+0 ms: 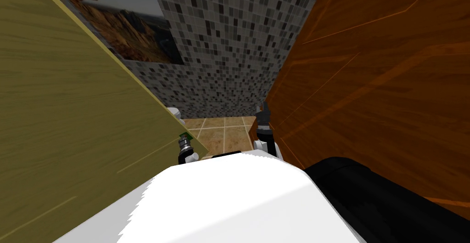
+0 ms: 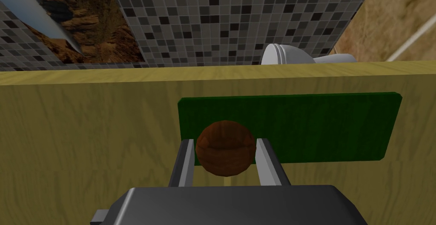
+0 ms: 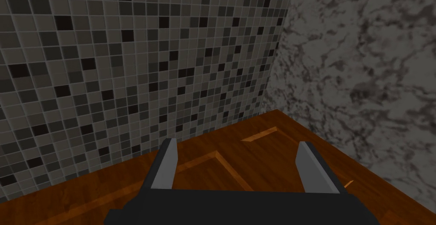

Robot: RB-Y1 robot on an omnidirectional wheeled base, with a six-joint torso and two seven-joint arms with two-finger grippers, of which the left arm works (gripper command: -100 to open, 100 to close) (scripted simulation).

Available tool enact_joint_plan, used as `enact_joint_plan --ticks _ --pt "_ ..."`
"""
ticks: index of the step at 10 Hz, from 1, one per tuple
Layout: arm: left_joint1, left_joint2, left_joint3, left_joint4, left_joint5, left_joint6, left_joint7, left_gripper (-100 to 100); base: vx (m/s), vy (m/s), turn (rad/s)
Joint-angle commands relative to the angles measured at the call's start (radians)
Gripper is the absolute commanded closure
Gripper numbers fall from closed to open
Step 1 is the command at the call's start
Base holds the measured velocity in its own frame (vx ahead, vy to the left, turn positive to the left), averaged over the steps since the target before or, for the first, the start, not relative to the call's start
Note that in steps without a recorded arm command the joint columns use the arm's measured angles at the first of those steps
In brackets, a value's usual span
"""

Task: Push the door open

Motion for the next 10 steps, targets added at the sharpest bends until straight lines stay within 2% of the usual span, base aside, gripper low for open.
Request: enact_joint_plan --ticks 1,3,6,7,10 --pt "0.017 0.004 0.034 -0.022 0.022 0.000 -0.019 100 0.100 0.006 -0.064" --pt "0.023 0.002 0.052 -0.030 0.036 -0.001 -0.030 100 0.124 0.012 -0.020" --pt "0.040 -0.009 0.102 -0.050 0.074 -0.001 -0.060 100 0.174 0.030 -0.042" --pt "0.040 -0.009 0.102 -0.050 0.074 -0.001 -0.060 100 0.116 0.036 -0.019" --pt "0.058 -0.025 0.154 -0.071 0.114 -0.002 -0.091 100 0.160 0.025 -0.045"
